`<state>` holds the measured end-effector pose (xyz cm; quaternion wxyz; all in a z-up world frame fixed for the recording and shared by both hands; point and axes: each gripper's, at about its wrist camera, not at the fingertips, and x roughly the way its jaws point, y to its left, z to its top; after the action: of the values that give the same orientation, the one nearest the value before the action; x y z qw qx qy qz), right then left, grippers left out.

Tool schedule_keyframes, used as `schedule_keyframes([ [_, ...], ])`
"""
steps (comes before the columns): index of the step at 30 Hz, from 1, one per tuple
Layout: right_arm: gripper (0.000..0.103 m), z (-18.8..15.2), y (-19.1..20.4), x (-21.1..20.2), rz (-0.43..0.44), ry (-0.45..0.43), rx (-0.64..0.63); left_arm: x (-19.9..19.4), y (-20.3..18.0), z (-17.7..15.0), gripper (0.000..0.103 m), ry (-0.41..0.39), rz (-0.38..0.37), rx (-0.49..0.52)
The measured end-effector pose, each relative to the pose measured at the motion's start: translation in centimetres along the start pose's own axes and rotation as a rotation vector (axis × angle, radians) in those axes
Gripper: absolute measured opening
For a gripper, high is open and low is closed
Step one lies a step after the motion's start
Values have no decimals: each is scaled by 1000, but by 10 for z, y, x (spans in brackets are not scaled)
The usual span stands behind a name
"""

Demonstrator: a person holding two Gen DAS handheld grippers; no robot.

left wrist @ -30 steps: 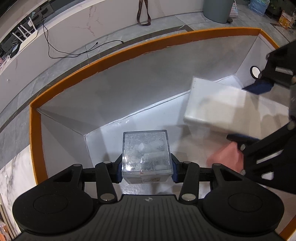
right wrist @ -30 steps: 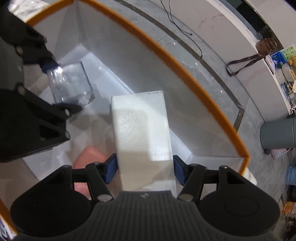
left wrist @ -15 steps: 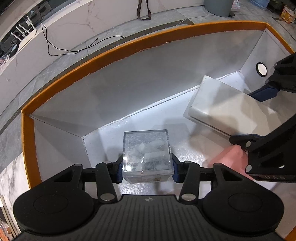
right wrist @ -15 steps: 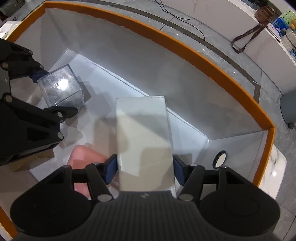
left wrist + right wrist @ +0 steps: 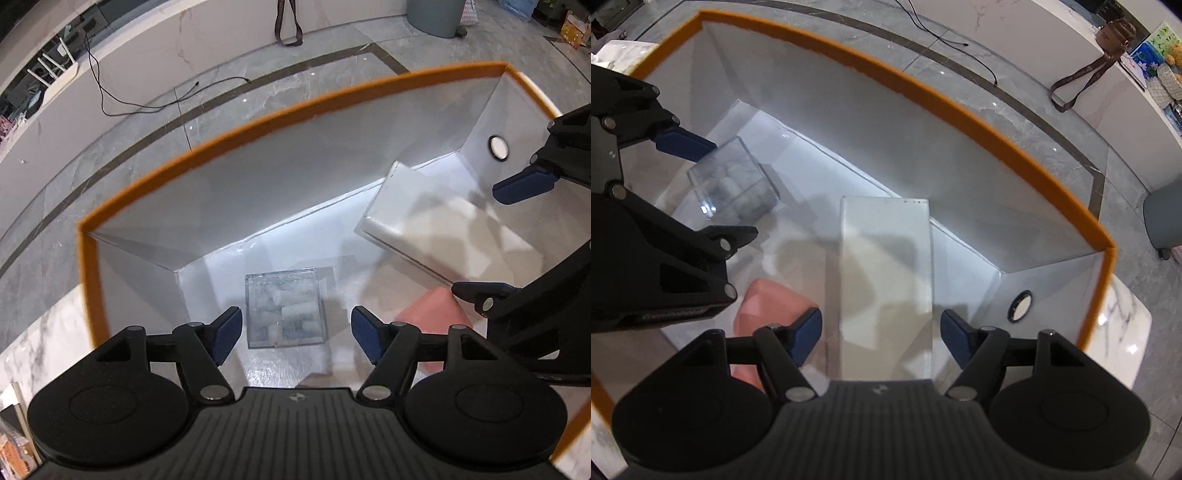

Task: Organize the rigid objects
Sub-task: 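Open both tools to release the clear cube and white case into the box, then raise both tools away from the box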

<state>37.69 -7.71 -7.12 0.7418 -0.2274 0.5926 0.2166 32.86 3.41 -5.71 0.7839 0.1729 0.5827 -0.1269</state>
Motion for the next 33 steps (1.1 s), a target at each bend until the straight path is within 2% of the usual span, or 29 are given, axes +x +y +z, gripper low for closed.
schedule_keyframes([
  [9,71,-6,3,-70,-47,-70,-7,-67,-4,-1,80,-57,46,-2],
  [16,72,-29,2,-150,-98,-139,-10,-150,-27,-6,80,-141,94,18],
  [27,74,-85,12,-296,-189,-264,-25,-276,-71,-28,80,-285,149,58],
  [33,76,-124,25,-357,-225,-318,-38,-332,-94,-57,84,-353,174,61],
])
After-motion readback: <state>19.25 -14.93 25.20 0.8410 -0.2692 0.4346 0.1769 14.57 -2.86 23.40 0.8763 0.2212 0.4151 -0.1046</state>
